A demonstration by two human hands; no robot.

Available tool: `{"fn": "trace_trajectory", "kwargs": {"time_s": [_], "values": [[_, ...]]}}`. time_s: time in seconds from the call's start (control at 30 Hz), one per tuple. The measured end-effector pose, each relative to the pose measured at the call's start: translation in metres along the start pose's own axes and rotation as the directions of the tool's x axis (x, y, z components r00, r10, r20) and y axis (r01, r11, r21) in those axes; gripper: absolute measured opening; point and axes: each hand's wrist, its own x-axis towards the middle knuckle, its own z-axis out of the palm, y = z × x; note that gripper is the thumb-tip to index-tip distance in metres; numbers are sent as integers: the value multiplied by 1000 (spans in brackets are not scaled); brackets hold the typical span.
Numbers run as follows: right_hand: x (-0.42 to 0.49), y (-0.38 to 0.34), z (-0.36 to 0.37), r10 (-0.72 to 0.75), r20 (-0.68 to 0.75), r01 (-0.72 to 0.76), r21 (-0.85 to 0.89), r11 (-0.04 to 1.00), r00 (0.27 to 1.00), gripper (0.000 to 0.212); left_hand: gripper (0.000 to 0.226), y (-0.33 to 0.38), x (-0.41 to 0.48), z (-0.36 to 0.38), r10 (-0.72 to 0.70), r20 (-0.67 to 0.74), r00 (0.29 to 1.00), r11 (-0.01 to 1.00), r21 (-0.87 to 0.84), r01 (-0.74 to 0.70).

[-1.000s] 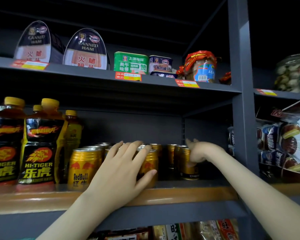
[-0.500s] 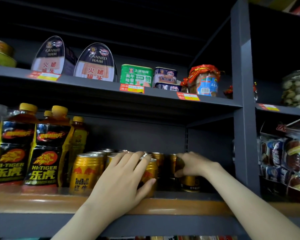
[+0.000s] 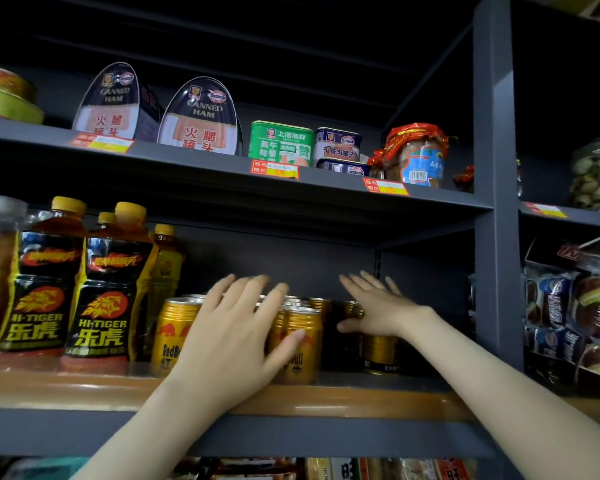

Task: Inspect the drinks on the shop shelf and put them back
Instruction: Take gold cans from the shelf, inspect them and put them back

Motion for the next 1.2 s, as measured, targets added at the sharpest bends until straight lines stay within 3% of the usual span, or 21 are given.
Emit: {"fn": "trace_trajectory", "kwargs": {"time_s": [0.13, 0.47, 0.9, 1.2], "values": [[28, -30, 4, -46, -74, 50, 42, 998, 996, 92, 66, -10, 4, -4, -60, 45, 997, 998, 3, 60], [68, -46, 59, 72, 78, -78, 75, 994, 994, 94, 63, -14, -10, 2, 116, 123, 986, 993, 14, -119], [47, -53, 47, 98, 14, -97, -100, 990, 995, 88, 65, -8, -8, -1, 124, 178, 976, 988, 69, -138], [18, -52, 28, 70, -50, -73, -71, 995, 996, 82, 64, -5, -8, -6, 106, 202, 974, 988, 92, -127]]}}
